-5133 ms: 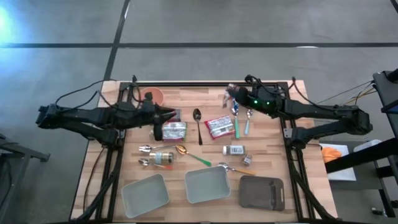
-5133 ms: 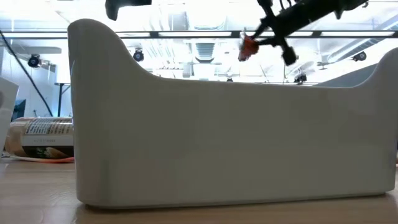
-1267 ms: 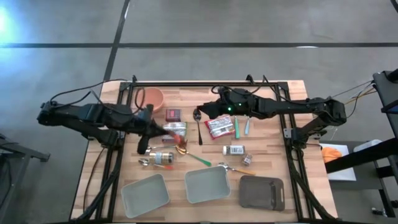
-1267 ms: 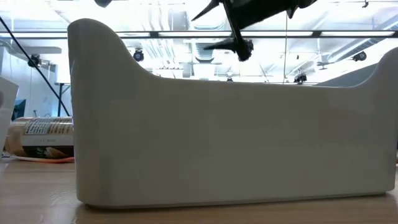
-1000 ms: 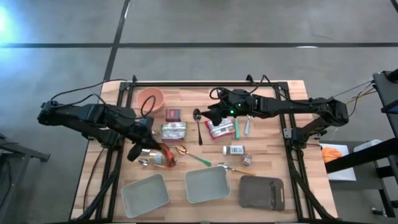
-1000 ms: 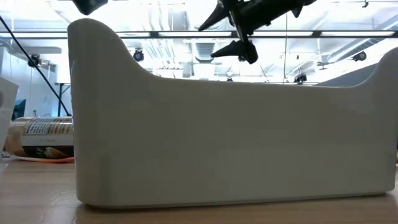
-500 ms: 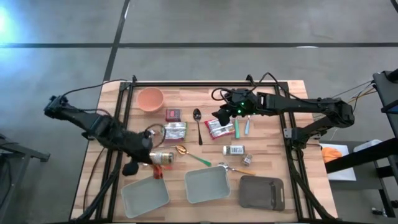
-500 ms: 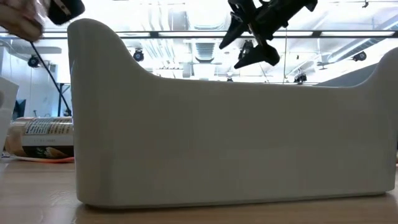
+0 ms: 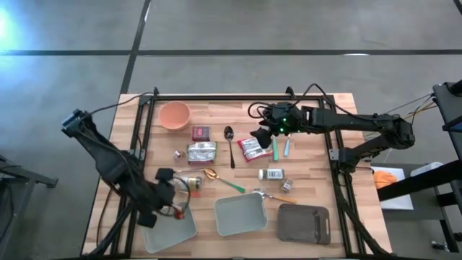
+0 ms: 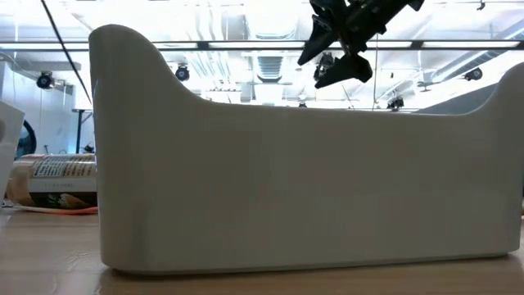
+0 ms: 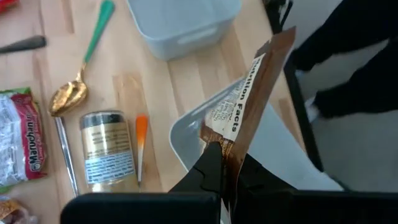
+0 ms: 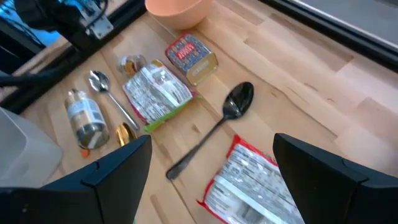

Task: Pick & Place Food Item
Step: Put the orange seasoning pack into the left gray bin

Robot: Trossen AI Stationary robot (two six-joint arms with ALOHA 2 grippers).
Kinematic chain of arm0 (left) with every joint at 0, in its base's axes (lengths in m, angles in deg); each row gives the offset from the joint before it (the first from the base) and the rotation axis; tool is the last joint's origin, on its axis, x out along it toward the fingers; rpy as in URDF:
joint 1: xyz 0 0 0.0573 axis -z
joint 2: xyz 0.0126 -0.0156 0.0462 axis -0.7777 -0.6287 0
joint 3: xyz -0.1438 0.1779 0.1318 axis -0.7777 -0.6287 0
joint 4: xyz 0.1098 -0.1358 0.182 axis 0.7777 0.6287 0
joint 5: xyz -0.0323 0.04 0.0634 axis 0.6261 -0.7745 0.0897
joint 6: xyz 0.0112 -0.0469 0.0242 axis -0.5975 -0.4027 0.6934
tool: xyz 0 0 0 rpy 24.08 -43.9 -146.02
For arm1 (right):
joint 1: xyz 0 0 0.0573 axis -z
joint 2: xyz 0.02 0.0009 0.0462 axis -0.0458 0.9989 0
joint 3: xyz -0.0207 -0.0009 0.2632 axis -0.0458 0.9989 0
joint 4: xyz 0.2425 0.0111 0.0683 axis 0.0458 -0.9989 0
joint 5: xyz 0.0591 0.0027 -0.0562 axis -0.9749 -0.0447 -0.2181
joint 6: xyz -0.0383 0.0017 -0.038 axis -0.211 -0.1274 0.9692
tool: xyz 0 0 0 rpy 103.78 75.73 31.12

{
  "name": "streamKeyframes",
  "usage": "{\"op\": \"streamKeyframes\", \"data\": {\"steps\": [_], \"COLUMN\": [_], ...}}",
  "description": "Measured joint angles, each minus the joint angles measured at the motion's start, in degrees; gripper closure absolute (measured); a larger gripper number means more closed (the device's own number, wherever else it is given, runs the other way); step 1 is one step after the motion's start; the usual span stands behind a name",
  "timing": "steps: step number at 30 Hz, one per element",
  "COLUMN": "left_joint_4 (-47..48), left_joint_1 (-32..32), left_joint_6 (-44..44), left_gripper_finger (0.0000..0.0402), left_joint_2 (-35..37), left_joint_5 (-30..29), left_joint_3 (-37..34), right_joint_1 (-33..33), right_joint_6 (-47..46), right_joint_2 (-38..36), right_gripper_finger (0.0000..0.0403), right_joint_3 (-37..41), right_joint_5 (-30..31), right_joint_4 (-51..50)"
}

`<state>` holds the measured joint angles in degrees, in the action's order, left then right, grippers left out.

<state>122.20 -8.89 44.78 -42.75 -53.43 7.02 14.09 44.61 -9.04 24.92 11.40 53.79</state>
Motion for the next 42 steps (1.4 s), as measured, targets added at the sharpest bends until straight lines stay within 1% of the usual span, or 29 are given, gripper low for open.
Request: {"op": "streamKeyframes", "data": {"steps": [3, 6, 10, 15, 19, 24, 31, 39, 42], "left_joint_4": [1.22, 2.58, 3.17, -2.47, -5.29, -8.13, -15.48, -17.15, -17.85], "left_joint_1": [0.57, 1.03, 2.41, 4.78, 6.42, 6.65, 6.36, 5.67, 5.63], "left_joint_6": [3.23, 5.69, 8.43, 11.89, 12.34, 12.33, 14.86, 14.84, 14.39], "left_gripper_finger": [0.0401, 0.0401, 0.0401, 0.0401, 0.0401, 0.0401, 0.0401, 0.0401, 0.0401], "left_joint_2": [-3.37, -4.87, -5.11, -5.16, -5.51, -5.51, -5.51, -5.51, -5.51], "left_joint_5": [-0.28, -0.92, -4.46, -4.93, -4.89, -4.92, -4.92, -5.16, -6.53], "left_joint_3": [0.72, 0.65, -0.65, -3.41, -5.86, -9.13, -12.59, -16.04, -16.56], "right_joint_1": [0.0, -0.14, -1.3, -1.88, -1.87, -2.6, -2.73, -2.73, -2.72], "right_joint_6": [-1.22, -1.83, -1.54, -3.74, -5.25, -5.91, -5.39, -4.37, -4.37], "right_joint_2": [0.0, 0.0, 0.0, 0.02, 0.04, 0.03, 0.04, 0.04, 0.04], "right_gripper_finger": [0.0072, 0.0072, 0.0072, 0.0072, 0.0072, 0.0072, 0.0072, 0.0072, 0.0072], "right_joint_3": [0.0, 0.0, 0.0, 0.0, 0.0, 0.0, 0.0, 0.04, 0.07], "right_joint_5": [-0.13, -0.17, -0.53, -0.83, -0.78, -0.78, -0.63, -0.59, -0.59], "right_joint_4": [-1.62, -2.11, -2.11, -2.22, -2.74, -2.76, -2.76, -2.74, -2.74]}}
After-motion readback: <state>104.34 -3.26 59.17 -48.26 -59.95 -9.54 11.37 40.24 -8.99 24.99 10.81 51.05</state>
